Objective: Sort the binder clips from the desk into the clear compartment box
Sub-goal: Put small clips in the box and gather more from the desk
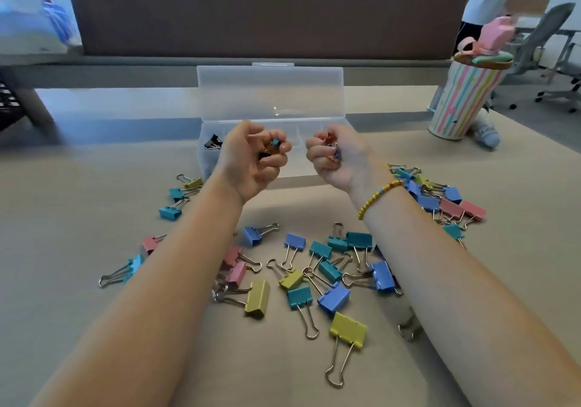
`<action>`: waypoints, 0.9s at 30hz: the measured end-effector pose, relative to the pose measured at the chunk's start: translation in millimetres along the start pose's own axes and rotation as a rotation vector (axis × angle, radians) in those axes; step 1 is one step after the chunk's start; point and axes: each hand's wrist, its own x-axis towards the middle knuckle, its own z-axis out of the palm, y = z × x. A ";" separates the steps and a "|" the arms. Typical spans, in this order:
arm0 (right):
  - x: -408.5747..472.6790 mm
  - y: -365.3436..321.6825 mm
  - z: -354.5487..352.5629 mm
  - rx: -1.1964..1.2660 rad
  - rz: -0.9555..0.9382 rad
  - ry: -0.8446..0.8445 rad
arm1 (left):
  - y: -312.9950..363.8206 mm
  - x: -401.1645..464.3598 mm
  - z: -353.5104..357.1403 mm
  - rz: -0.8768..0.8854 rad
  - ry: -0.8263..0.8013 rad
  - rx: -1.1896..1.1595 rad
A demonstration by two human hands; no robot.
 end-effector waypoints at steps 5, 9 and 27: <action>24.2 14.0 37.0 -0.017 0.026 0.005 | 29.5 0.9 -14.9 0.087 0.243 -0.024; 43.0 22.4 69.0 -0.056 0.014 -0.014 | 55.8 4.7 -33.5 0.142 0.355 0.040; 123.8 42.3 106.2 -0.904 -0.186 0.226 | 81.7 49.1 -77.0 0.140 0.543 0.146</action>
